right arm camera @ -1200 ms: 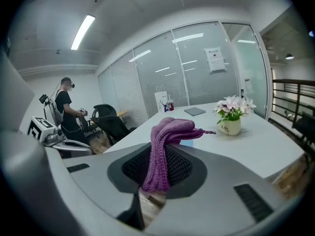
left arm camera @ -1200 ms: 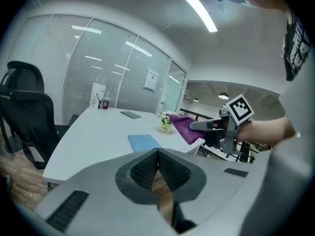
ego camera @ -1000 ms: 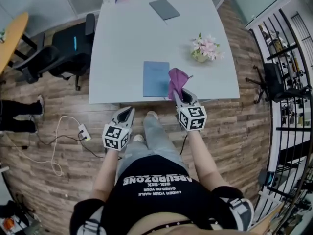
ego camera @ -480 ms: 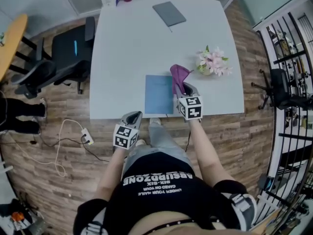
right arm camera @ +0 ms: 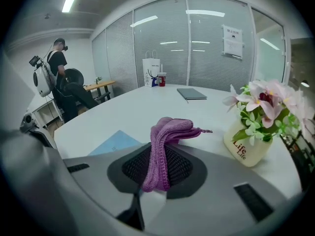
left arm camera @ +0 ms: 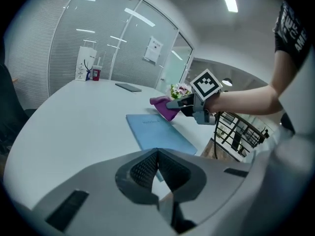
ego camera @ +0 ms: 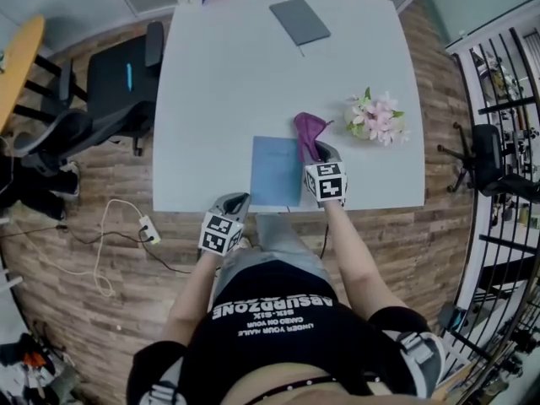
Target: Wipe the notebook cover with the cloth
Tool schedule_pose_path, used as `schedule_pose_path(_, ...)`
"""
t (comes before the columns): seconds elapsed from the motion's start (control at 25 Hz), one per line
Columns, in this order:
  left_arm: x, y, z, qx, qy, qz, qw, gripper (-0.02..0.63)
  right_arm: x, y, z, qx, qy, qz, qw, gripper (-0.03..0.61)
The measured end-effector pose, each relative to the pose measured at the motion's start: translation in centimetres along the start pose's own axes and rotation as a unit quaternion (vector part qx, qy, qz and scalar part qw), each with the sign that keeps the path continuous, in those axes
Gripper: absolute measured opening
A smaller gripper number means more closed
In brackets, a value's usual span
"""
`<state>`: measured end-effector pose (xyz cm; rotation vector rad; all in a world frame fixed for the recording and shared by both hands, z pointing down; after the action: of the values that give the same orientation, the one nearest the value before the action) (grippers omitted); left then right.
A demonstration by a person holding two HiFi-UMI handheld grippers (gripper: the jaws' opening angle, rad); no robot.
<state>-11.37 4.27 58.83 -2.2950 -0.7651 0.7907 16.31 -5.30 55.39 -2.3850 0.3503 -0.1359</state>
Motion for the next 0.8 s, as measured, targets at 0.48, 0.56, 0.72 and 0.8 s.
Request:
schedule_pose_path(0.48,-0.7,-0.8,-3.0,-0.052,-0.014,-0.011,0.9985,0.017,-0.5,-0.8,-2.6,-0.024,0.008,0.01,1.0,0.08)
schedule_pose_path(0.56,-0.6,-0.7,-3.2,-0.063,-0.017,-0.028,0.9975,0.017,-0.5,-0.9,-2.9,-0.025,0.01,0.003,1.0,0.08)
schedule_pose_path(0.72,-0.2,-0.4,-3.5,-0.077,-0.022,-0.064,0.9947,0.017,-0.4,-1.2,-3.2,-0.022,0.015,-0.022,0.999,0.08)
schedule_pose_path(0.8,-0.3,-0.4,-3.5,-0.08,-0.025,-0.061,0.9947,0.017,-0.6,-1.1,-3.2,-0.024,0.018,-0.029,0.999,0.08)
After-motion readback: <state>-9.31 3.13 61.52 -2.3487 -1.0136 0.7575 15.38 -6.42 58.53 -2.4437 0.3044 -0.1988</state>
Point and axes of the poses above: the fingertips, and each gripper's own axes: z backward along the fingers, x to its right, y out of its top, the point moved 10 cm from there along z, backward along the fingers, and after that the axes turned 4 degrees about -x, right-handed, at the moved point
